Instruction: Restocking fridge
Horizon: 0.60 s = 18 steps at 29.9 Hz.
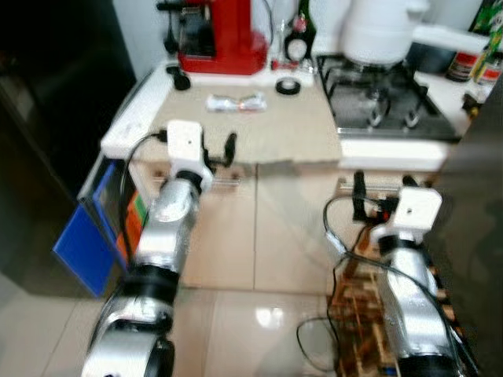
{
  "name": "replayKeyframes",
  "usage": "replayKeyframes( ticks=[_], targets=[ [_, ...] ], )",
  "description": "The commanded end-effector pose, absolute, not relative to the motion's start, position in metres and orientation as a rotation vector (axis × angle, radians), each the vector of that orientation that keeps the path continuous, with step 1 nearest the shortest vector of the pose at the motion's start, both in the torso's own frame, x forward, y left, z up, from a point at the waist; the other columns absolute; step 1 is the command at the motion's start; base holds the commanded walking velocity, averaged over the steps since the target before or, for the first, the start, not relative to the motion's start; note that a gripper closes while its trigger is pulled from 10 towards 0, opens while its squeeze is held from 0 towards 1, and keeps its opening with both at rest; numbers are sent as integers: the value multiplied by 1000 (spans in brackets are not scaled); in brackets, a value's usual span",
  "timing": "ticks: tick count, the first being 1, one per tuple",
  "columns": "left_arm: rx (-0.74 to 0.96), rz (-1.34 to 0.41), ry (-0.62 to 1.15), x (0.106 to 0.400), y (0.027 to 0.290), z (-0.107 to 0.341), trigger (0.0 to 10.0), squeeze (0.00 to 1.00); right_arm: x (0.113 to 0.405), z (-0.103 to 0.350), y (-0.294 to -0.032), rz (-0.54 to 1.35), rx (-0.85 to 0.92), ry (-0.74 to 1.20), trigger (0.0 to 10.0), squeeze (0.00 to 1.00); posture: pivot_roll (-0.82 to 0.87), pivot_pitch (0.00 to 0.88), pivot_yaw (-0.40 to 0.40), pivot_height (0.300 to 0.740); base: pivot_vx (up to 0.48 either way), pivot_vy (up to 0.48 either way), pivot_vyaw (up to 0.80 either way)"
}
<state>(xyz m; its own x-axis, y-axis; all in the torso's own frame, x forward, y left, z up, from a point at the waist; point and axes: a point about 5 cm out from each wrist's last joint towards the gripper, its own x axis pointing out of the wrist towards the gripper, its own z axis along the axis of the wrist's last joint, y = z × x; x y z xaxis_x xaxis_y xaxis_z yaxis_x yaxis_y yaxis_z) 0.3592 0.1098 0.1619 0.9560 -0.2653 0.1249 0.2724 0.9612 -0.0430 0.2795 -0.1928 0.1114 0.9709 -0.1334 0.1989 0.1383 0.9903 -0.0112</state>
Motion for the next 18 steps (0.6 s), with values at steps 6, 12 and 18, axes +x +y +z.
replayKeyframes(
  ticks=[6, 12, 18],
  targets=[
    [17, -218, -221, 380, 140, 216, 10000, 0, 273, 109, -184, -99, -17, -192, 10000, 0, -6, 0, 7, 740, 207, 90, 0],
    [152, -393, -296, 401, 137, 290, 10000, 0, 241, 108, -185, -81, -40, -177, 10000, 0, -70, 46, 21, 740, 0, 0, 0],
    [296, -569, -235, 415, 113, 311, 10000, 0, 206, 107, -197, -160, -59, -143, 10000, 0, -199, 108, 68, 740, 0, 0, 0]
  ],
)
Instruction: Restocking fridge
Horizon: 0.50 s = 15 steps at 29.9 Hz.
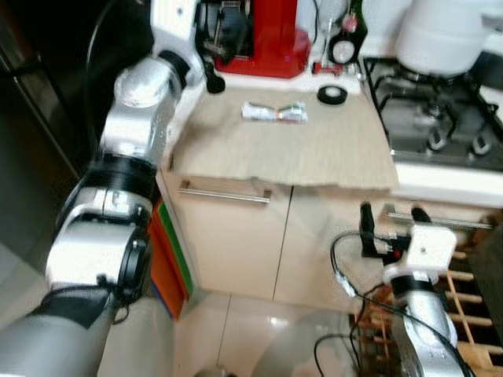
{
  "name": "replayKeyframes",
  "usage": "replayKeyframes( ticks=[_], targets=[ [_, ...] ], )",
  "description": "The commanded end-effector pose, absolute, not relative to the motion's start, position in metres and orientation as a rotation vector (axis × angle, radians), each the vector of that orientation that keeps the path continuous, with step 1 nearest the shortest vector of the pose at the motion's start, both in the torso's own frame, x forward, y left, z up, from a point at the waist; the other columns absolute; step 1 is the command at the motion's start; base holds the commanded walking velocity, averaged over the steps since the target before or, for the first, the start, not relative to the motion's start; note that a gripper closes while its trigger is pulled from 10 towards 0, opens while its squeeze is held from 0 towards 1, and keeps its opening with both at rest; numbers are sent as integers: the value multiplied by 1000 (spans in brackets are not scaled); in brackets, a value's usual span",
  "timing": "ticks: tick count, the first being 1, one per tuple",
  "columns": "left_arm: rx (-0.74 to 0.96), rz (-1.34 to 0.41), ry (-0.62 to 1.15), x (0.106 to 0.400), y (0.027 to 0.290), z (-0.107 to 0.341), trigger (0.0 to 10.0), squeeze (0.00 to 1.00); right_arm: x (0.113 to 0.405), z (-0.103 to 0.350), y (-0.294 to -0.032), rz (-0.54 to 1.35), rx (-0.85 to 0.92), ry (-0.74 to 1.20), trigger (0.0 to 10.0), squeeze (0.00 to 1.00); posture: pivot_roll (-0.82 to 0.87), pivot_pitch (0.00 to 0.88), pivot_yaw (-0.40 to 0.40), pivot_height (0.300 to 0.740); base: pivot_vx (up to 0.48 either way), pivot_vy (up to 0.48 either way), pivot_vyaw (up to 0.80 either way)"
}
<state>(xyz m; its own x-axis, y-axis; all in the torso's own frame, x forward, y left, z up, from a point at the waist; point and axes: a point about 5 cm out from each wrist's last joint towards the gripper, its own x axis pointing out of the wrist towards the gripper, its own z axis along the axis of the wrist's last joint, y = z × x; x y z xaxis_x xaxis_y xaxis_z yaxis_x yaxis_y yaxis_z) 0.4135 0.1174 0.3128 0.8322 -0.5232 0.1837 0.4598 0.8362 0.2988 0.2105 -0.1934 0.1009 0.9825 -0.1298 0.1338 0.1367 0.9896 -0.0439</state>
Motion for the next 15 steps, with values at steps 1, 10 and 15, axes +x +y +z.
replayKeyframes(
  ticks=[1, 10, 15],
  targets=[
    [296, -569, -235, 415, 113, 311, 10000, 0, 206, 107, -197, -160, -59, -143, 10000, 0, -199, 108, 68, 740, 0, 0, 0],
    [393, -631, -123, 420, 113, 314, 10000, 0, 151, 112, -201, -229, -75, -68, 10000, 0, -317, 199, 81, 740, 0, 0, 0],
    [437, -593, -133, 421, 117, 324, 10000, 0, 136, 119, -204, -242, -80, -54, 10000, 0, -348, 219, 80, 740, 0, 0, 0]
  ],
)
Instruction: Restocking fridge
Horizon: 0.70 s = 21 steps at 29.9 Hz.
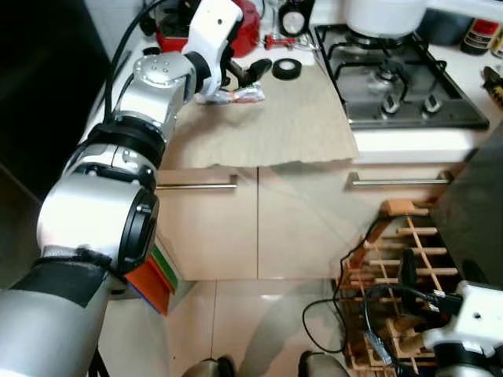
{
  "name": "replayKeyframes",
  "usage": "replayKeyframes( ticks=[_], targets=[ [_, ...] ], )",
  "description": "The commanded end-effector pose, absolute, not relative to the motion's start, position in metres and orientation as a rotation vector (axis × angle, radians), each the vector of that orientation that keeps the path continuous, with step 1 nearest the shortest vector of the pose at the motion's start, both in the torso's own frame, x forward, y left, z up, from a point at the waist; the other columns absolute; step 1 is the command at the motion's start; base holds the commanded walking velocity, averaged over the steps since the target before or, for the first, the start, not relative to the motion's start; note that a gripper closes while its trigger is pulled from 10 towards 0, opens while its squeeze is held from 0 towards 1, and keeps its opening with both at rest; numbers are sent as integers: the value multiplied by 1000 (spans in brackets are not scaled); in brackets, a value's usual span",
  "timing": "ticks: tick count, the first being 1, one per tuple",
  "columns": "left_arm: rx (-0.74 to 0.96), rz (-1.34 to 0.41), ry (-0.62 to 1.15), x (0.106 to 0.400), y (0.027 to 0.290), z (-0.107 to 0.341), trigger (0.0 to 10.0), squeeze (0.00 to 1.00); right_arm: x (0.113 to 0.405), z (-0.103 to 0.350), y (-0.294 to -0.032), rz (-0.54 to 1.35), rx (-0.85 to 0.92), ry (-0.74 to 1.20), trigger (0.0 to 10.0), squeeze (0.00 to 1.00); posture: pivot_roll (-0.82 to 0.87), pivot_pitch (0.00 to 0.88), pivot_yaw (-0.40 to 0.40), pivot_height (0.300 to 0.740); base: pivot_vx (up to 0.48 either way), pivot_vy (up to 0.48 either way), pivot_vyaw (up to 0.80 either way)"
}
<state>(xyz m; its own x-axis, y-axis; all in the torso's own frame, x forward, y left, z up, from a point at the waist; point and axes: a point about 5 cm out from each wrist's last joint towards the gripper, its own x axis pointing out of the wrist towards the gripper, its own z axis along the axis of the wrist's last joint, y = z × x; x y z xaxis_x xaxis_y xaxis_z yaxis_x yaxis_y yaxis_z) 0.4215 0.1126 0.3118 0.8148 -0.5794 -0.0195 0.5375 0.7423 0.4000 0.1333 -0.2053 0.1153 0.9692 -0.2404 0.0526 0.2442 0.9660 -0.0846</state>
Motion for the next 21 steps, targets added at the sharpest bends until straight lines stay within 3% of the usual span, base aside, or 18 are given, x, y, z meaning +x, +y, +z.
replayKeyframes(
  ticks=[1, 3, 9, 21],
  targets=[
    [440, -578, -138, 422, 119, 329, 10000, 0, 131, 121, -205, -246, -81, -46, 10000, 0, -359, 224, 78, 740, 0, 0, 0],
    [494, -525, -148, 422, 128, 343, 10000, 0, 114, 120, -209, -260, -96, 2, 10000, 0, -383, 240, 76, 740, 0, 0, 0],
    [565, -505, -130, 420, 140, 353, 10000, 0, 101, 118, -209, -261, -92, 57, 10000, 0, -390, 257, 77, 740, 0, 0, 0],
    [691, -573, 18, 420, 152, 327, 10000, 0, 91, 114, -206, -274, -76, 108, 10000, 0, -400, 284, 85, 740, 0, 0, 0]
  ],
)
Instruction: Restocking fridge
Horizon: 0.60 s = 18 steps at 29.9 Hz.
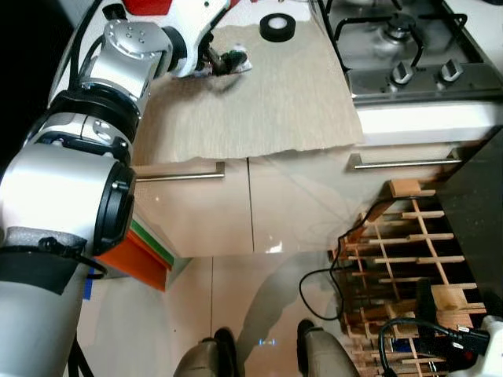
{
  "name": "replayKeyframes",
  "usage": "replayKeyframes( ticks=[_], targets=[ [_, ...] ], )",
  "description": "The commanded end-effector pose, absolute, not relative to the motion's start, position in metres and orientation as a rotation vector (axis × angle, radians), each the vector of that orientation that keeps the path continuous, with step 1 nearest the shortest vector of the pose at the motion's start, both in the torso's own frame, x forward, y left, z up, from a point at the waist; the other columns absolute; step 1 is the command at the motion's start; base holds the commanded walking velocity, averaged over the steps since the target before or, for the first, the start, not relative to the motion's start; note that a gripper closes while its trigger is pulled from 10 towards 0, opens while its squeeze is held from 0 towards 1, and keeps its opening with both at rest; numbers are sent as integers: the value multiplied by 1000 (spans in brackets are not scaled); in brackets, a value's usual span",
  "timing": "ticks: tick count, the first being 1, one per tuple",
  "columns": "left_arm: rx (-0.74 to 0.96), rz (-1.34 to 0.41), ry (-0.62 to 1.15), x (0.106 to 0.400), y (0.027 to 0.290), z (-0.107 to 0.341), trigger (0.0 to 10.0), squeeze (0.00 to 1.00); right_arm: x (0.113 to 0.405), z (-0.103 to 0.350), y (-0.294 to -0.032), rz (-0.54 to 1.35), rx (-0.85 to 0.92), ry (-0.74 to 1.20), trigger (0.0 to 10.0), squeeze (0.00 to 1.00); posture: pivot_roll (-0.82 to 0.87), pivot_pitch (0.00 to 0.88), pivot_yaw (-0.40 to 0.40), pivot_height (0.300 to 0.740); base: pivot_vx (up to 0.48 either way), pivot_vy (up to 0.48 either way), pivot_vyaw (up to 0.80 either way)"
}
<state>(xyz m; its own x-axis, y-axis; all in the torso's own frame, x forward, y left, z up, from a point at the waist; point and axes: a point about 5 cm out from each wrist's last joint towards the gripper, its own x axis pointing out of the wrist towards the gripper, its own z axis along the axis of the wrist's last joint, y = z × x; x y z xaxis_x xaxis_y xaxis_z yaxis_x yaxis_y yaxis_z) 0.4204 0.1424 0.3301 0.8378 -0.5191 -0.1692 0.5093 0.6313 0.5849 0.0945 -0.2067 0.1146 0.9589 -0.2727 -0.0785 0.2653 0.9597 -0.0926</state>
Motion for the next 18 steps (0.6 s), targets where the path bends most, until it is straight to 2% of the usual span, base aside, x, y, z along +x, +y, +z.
replayKeyframes(
  ticks=[1, 12, 18],
  targets=[
    [699, -560, 26, 421, 154, 326, 10000, 0, 90, 114, -206, -275, -75, 110, 10000, 0, -402, 285, 86, 740, 0, 0, 0],
    [831, -420, 0, 423, 164, 328, 10000, 0, 84, 112, -207, -286, -72, 129, 10000, 0, -419, 288, 90, 740, 0, 0, 0],
    [849, -432, 68, 424, 165, 309, 10000, 0, 82, 112, -206, -289, -66, 135, 10000, 0, -430, 297, 90, 740, 0, 0, 0]
  ],
)
